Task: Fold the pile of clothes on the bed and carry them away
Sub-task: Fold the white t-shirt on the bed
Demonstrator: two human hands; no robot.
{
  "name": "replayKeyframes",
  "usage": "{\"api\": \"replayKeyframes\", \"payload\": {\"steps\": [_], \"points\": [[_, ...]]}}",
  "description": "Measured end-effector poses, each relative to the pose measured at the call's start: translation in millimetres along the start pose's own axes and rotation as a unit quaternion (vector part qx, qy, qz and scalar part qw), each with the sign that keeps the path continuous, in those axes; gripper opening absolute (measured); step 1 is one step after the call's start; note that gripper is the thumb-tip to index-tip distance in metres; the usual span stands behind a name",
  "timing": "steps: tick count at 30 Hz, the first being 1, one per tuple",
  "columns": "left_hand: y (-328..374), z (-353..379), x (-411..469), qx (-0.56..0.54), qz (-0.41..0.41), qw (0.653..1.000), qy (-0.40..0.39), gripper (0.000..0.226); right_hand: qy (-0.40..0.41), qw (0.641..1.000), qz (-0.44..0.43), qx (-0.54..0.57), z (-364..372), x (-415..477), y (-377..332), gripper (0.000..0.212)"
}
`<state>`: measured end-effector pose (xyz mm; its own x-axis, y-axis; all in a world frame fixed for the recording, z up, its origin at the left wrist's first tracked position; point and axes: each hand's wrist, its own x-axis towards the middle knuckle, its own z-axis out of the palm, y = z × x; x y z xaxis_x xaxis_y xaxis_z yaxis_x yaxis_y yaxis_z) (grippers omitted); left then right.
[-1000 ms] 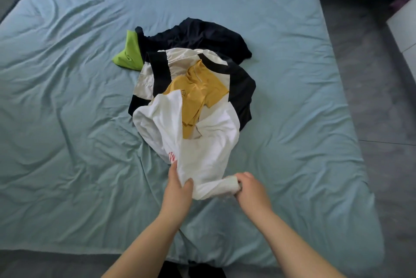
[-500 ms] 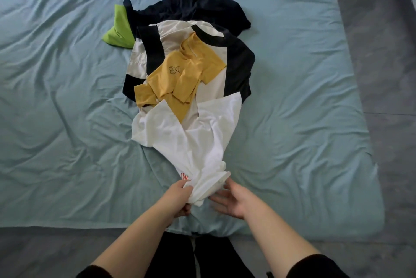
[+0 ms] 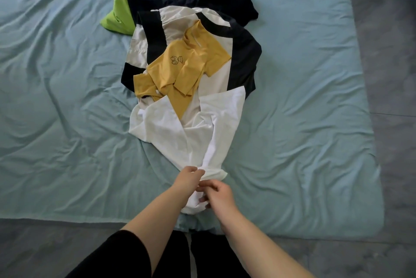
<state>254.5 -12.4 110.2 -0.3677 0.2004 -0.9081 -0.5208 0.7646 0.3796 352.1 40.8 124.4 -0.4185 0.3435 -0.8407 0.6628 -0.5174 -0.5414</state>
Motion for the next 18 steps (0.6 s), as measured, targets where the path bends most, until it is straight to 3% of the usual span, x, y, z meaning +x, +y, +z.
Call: {"api": "replayKeyframes", "payload": {"steps": [3,5,7,10,14,16,18], "points": [[-15,9,28,0.192,0.058,0.980,0.010,0.066,0.091,0.995,0.048,-0.017,-23,32,25,0.025],[-26,17,47,0.333,0.113,0.936,0.028,0.072,0.103,0.991,0.084,-0.024,-32,56,42,0.034],[-36,29,63,0.394,0.157,0.904,0.048,0.065,0.081,0.993,0.084,-0.016,-36,79,54,0.051],[-44,37,77,0.373,0.166,0.909,0.080,0.044,0.061,0.996,0.061,-0.018,-37,104,59,0.058],[-40,29,70,0.230,0.138,0.961,0.062,0.024,0.082,0.995,0.027,-0.046,-37,114,50,0.034],[-36,18,60,0.186,0.153,0.969,0.056,0.017,0.072,0.990,-0.035,-0.112,-34,110,40,0.017],[-31,4,49,0.143,0.181,0.970,0.077,0.009,0.073,0.962,-0.126,-0.230,-29,103,29,0.009]]}}
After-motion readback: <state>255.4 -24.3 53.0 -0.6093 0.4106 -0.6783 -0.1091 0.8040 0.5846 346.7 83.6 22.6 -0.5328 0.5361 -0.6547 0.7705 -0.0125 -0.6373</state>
